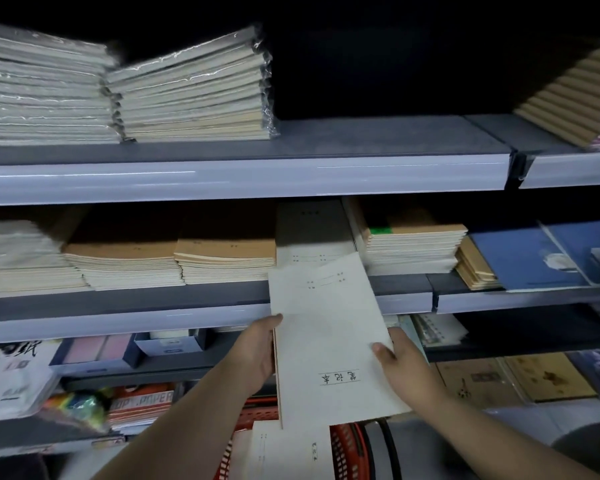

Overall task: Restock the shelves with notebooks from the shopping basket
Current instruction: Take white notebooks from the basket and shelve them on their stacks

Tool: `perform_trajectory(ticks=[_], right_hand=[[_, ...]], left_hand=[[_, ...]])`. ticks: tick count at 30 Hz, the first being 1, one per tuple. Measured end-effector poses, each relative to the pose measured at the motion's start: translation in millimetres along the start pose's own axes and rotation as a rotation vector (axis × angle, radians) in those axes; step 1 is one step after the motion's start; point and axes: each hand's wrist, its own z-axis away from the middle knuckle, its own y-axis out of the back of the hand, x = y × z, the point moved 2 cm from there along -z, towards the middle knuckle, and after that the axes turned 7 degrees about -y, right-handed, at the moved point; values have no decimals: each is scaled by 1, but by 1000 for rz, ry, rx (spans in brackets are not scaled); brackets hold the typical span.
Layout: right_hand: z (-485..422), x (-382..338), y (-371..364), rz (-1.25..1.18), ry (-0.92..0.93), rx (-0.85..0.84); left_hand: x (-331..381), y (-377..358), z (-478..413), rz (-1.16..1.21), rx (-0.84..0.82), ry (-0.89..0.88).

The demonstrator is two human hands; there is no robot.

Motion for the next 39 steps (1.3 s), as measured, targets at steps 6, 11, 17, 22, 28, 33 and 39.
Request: perform_trajectory(ticks=[6, 11, 17, 22, 28, 33, 39], right_hand=[[-17, -16, 12, 192, 81, -100], [-22, -43, 10, 288, 139, -101], [-19, -89, 24, 322, 214, -132], [-21, -140, 36, 570, 308, -32], [-18, -185, 34, 741, 453, 96], [-18, -180, 21, 813, 554, 292], [9, -130, -14, 56, 174, 435]], left_hand=[[23, 26, 9, 134, 80, -104], [48, 49, 17, 148, 76, -106], [62, 70, 22, 107, -136, 7], [61, 61, 32, -108, -269, 94], [59, 64, 30, -211, -123, -7], [59, 57, 34, -132, -16, -128], [55, 53, 40, 96, 152, -213]])
